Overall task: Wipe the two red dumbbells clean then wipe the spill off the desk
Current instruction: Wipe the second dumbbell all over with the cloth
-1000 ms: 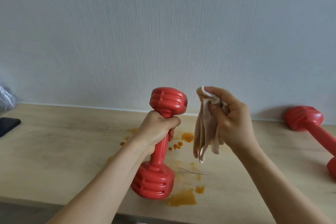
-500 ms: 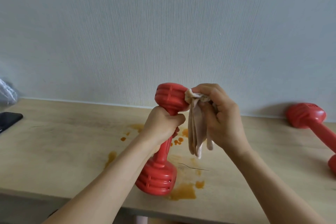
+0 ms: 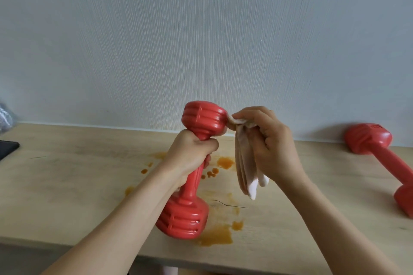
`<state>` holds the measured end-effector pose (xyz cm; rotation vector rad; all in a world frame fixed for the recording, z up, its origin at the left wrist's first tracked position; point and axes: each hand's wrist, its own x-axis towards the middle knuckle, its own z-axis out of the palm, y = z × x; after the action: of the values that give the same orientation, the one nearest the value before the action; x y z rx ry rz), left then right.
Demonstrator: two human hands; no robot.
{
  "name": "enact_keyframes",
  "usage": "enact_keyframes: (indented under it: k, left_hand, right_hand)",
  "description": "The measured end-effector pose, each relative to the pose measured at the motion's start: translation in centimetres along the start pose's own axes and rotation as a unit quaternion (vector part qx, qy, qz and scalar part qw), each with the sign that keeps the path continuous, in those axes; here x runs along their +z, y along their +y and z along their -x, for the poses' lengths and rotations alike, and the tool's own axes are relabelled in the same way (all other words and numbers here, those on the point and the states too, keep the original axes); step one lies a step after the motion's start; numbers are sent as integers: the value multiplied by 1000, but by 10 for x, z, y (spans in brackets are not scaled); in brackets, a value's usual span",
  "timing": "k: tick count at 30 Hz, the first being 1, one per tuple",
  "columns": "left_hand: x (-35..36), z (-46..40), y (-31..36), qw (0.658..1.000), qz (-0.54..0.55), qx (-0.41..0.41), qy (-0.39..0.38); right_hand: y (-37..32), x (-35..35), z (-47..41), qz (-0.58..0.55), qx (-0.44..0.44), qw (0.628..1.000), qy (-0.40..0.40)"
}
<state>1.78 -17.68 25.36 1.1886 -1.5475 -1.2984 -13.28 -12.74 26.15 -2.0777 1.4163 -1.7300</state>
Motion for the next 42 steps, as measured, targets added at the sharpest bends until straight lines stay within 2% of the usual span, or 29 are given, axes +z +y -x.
enact_keyframes:
  k: [4,7,9,11,14,16,18,23,27,30,31,34,36,38,40,42]
  left_hand:
    - [-7,3,1,1000,24,5,-18]
    - [-13,3,1,998,51,0,-22]
    - [-16,4,2,997,73,-6,-28]
    - [-18,6,3,996,83,-7,-36]
    - [-20,9,4,996,79,0,-47]
    - [-20,10,4,996,76,3,-49]
    - [-19,10,4,996,80,0,-41]
    - [-20,6,2,993,115,-21,-9]
    - [-19,5,1,992,125,-29,-3]
    - [-17,5,0,990,135,-25,-14]
    - [-15,5,1,991,130,-18,-22]
    - [-11,5,3,994,103,-1,-40]
    - [-7,4,4,995,91,5,-43]
    - [-6,3,3,996,84,7,-40]
    - [-6,2,2,997,76,5,-32]
    - [-7,1,2,997,72,0,-25]
  right_hand:
    - [0,4,-1,-197,99,976,1]
    - [-7,7,-3,-236,81,968,29]
    - [-11,14,-5,-240,62,969,18]
    - [-10,23,-6,-209,67,976,11]
    - [-5,31,-7,-125,110,984,62]
    - [-8,34,-6,-114,133,980,94]
    - [-15,35,-3,-108,134,981,89]
    - [-14,39,10,-118,81,990,-4]
    - [-20,47,5,-50,33,996,66]
    - [-27,51,5,77,-70,991,89]
    - [-27,50,6,89,-81,988,92]
    - [-25,41,4,-13,4,996,90]
    - [-22,35,1,-99,97,986,90]
    - [-16,32,-4,-131,151,974,107]
    - [-15,34,-6,-133,168,971,108]
    - [-22,39,-4,-98,134,981,105]
